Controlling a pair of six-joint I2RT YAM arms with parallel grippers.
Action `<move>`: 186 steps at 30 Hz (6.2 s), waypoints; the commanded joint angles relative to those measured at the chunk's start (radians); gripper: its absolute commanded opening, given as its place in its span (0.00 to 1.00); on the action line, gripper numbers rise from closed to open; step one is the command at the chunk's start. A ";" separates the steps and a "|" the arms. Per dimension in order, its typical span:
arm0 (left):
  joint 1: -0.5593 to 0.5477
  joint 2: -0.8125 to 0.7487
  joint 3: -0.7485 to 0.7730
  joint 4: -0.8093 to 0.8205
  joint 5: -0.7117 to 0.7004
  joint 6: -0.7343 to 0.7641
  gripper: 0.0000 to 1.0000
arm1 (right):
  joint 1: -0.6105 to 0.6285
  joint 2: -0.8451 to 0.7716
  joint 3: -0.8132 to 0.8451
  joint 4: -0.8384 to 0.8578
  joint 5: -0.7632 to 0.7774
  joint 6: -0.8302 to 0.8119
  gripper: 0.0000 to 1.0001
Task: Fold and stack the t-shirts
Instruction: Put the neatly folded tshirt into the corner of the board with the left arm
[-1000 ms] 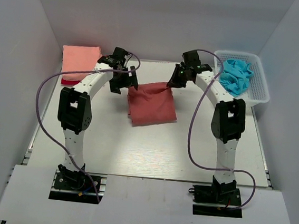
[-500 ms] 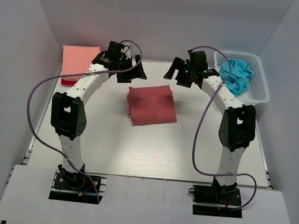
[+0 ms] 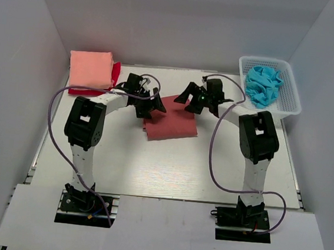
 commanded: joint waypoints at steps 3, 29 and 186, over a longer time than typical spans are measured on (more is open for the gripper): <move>0.018 0.063 -0.050 -0.013 -0.058 0.012 1.00 | -0.007 0.089 -0.107 0.197 0.009 0.080 0.90; -0.011 -0.133 0.106 -0.381 -0.409 0.058 1.00 | 0.005 -0.572 -0.379 0.079 0.349 -0.122 0.90; 0.411 0.179 0.617 -0.257 -0.163 0.512 1.00 | -0.007 -0.665 -0.364 -0.278 0.594 -0.149 0.90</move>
